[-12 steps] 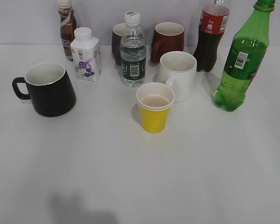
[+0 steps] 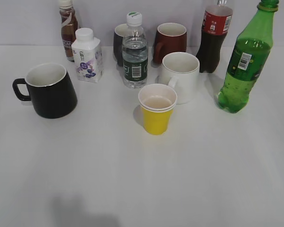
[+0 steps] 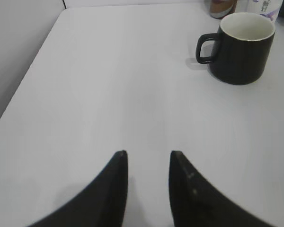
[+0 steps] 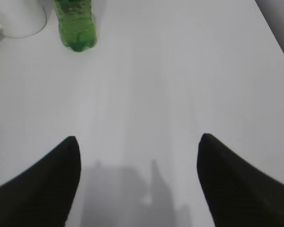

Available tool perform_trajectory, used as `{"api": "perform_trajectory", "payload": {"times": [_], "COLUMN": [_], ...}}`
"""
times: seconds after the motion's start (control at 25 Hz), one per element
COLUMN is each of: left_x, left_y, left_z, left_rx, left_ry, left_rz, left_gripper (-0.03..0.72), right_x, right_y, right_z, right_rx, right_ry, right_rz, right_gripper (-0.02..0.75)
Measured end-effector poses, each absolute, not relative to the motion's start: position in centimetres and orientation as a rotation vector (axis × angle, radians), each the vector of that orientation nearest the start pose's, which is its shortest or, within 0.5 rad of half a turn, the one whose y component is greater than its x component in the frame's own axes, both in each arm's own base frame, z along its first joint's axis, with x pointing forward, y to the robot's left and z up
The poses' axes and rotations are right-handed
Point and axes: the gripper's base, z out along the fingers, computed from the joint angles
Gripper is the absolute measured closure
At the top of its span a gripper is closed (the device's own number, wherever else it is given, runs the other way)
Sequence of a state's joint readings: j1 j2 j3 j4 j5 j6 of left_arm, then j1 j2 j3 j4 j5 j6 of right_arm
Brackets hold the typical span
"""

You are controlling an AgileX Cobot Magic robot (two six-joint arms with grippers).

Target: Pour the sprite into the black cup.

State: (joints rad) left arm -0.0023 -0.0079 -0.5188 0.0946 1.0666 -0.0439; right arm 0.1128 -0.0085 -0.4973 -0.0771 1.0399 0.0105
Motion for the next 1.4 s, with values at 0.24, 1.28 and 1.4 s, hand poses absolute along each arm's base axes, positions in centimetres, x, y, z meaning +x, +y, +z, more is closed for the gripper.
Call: {"api": "perform_trajectory", "payload": {"times": [0.24,1.28,1.4], "left_x": [-0.9,-0.2,1.2], "left_y": [0.8,0.5,0.2], "left_z": [28.2,31.3,32.7], "left_rx": [-0.048,-0.026,-0.007], "left_ry": [2.02,1.694,1.43], "left_rz": [0.083,0.058,0.032], "left_gripper": [0.451,0.452,0.452], "right_x": [-0.4,-0.4,-0.4], "right_y": [-0.7,-0.7,-0.7], "right_z": [27.8,27.8,27.8], "right_rx": [-0.1,-0.1,-0.1], "right_ry": [2.013,2.013,2.013], "right_rz": [-0.013,-0.013,-0.013], "right_gripper": [0.164,0.164,0.164]}}
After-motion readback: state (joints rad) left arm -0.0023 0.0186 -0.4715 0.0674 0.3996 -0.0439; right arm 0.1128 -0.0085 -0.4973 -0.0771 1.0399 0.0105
